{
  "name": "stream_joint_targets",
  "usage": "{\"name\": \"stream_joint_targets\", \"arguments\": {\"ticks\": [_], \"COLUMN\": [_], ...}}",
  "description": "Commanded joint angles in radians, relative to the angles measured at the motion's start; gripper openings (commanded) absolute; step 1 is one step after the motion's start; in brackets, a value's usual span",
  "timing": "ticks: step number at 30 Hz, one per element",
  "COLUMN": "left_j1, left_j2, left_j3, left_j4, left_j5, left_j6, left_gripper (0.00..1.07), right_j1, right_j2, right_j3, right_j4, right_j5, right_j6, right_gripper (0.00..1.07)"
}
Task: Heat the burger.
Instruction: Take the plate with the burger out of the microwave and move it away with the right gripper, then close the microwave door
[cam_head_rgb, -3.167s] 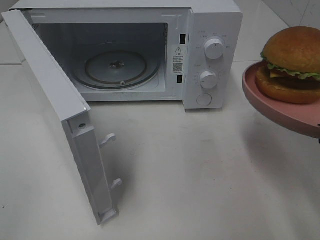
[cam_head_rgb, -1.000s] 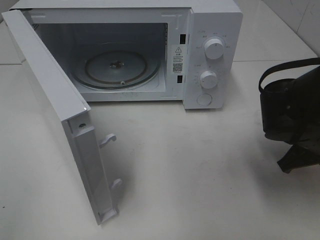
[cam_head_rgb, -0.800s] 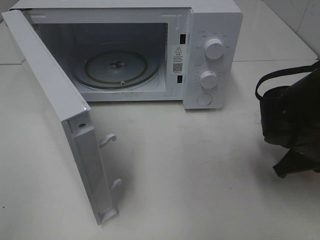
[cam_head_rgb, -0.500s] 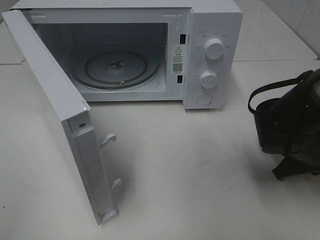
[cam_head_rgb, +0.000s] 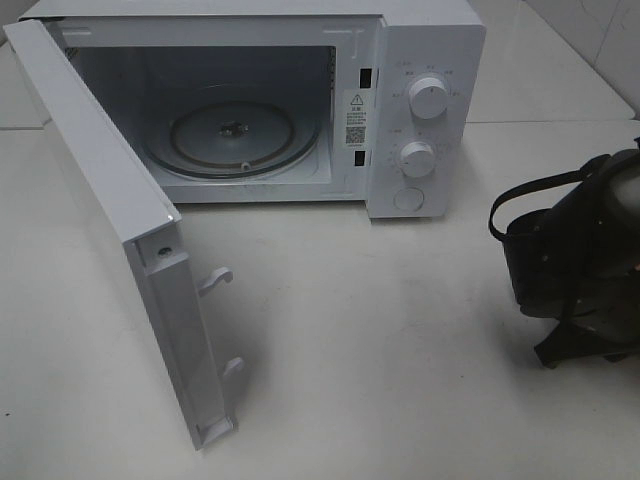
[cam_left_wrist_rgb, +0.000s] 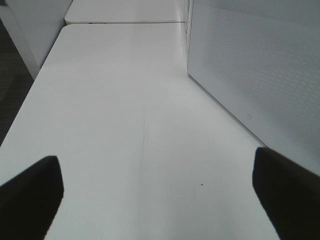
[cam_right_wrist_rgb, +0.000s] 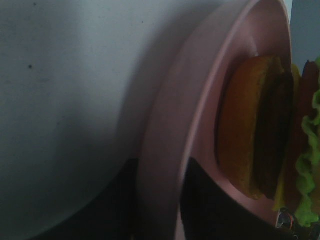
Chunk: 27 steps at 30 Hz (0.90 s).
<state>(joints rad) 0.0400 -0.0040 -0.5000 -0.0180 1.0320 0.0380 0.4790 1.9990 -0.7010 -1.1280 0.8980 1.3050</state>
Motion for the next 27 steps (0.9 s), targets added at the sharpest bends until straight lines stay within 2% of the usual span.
{"name": "stream_joint_targets", "arguments": {"ticks": [1,2,3,5,17,19,20,21,22,24,25,27], "left_j1": [0.001,0.001,0.001,0.001,0.001,0.001,0.001,0.001,0.001,0.001,0.001,0.001], "left_j2": [-0.024,-0.024,-0.024,-0.024,-0.024,-0.024,-0.024,-0.024,-0.024,-0.024,-0.024,-0.024], "left_j3": [0.003,0.003,0.003,0.003,0.003,0.003,0.003,0.003,0.003,0.003,0.003,0.003], "left_j4": [0.002,0.002,0.002,0.002,0.002,0.002,0.002,0.002,0.002,0.002,0.002,0.002], "left_j5": [-0.004,-0.004,-0.004,-0.004,-0.004,-0.004,-0.004,-0.004,-0.004,-0.004,-0.004,-0.004], "left_j6": [-0.001,-0.001,-0.001,-0.001,-0.001,-0.001,-0.001,-0.001,-0.001,-0.001,-0.001,-0.001], "left_gripper": [0.98,0.98,0.98,0.98,0.98,0.98,0.98,0.98,0.98,0.98,0.98,0.98], "right_j1": [0.002,0.002,0.002,0.002,0.002,0.002,0.002,0.002,0.002,0.002,0.002,0.002], "right_j2": [-0.023,-0.049,-0.049,-0.094,-0.302,-0.383,-0.383,-0.436,-0.436,-0.522,-0.522,-0.615], "right_j3": [-0.002,-0.002,-0.002,-0.002,-0.002,-0.002,-0.002,-0.002,-0.002,-0.002,-0.002,-0.002], "right_j4": [0.007,0.008,0.008,0.033,0.211,0.29,0.29,0.35,0.35,0.454,0.454,0.565], "right_j5": [0.014,0.009,0.009,-0.034,-0.146,-0.158,-0.158,-0.164,-0.164,-0.163,-0.163,-0.148], "right_j6": [-0.005,-0.005,-0.005,-0.043,-0.372,-0.471,-0.471,-0.546,-0.546,-0.64,-0.64,-0.742], "right_gripper": [0.51,0.59,0.59,0.66,0.74,0.78,0.78,0.8,0.8,0.79,0.79,0.79]}}
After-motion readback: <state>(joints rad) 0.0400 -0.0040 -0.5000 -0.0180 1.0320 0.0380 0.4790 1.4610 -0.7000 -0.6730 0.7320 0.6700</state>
